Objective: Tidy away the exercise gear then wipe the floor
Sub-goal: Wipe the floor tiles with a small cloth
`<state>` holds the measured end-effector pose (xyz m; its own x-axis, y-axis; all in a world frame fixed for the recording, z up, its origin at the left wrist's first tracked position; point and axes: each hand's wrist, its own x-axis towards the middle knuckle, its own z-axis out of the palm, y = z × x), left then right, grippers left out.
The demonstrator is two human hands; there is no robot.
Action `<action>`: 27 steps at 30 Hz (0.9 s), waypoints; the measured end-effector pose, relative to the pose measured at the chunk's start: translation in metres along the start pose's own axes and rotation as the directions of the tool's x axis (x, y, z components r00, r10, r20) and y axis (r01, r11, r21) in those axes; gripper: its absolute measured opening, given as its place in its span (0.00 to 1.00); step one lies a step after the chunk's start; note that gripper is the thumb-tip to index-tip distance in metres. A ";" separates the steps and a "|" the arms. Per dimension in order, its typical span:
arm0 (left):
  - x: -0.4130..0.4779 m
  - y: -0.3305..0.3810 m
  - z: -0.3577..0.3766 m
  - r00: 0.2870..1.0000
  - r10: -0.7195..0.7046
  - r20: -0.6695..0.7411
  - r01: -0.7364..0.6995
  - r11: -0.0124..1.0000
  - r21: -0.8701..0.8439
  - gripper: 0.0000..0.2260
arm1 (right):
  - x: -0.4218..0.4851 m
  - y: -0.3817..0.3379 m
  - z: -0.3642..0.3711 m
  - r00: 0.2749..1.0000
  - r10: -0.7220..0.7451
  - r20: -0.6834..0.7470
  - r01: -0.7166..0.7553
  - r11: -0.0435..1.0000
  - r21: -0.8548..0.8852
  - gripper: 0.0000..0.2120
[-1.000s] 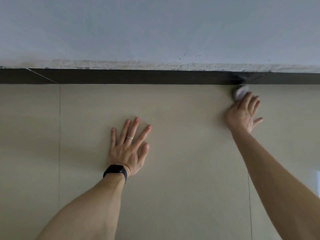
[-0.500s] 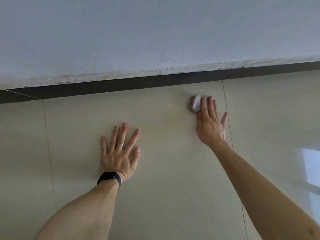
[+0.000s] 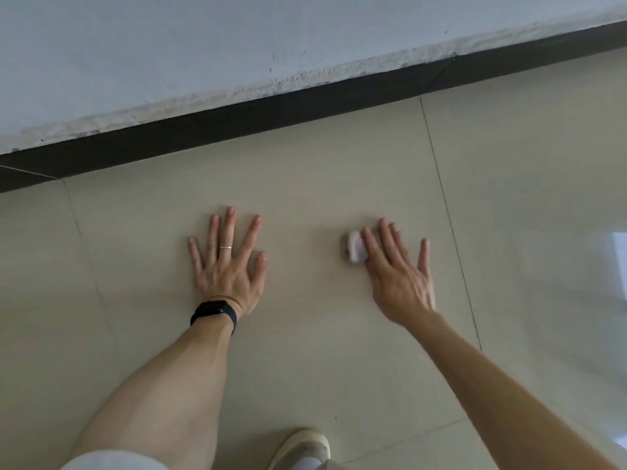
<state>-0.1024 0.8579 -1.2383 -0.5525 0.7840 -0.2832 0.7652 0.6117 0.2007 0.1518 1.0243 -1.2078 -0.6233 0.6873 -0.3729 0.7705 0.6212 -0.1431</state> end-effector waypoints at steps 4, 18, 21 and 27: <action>0.001 0.001 0.001 1.000 -0.016 -0.017 0.017 0.999 0.030 0.27 | 0.036 0.051 -0.029 0.925 0.378 0.036 -0.378 0.910 0.170 0.26; -0.099 0.029 -0.008 0.975 -0.105 0.195 0.089 0.992 0.089 0.28 | -0.169 -0.110 0.090 0.997 -0.035 -0.071 0.050 0.976 0.214 0.28; -0.140 0.005 0.000 0.959 -0.146 0.241 0.122 0.986 0.114 0.31 | -0.170 -0.085 0.093 0.972 -0.226 -0.058 0.231 0.968 0.098 0.32; -0.153 -0.028 0.002 0.958 -0.054 0.283 0.021 0.993 0.117 0.32 | -0.083 -0.039 0.052 0.941 0.321 -0.106 -0.284 0.920 0.270 0.27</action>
<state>-0.0382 0.7207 -1.2026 -0.4767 0.6878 -0.5474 0.7865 0.6119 0.0840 0.1799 0.9235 -1.2186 -0.3531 0.8863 -0.2998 0.9219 0.2749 -0.2731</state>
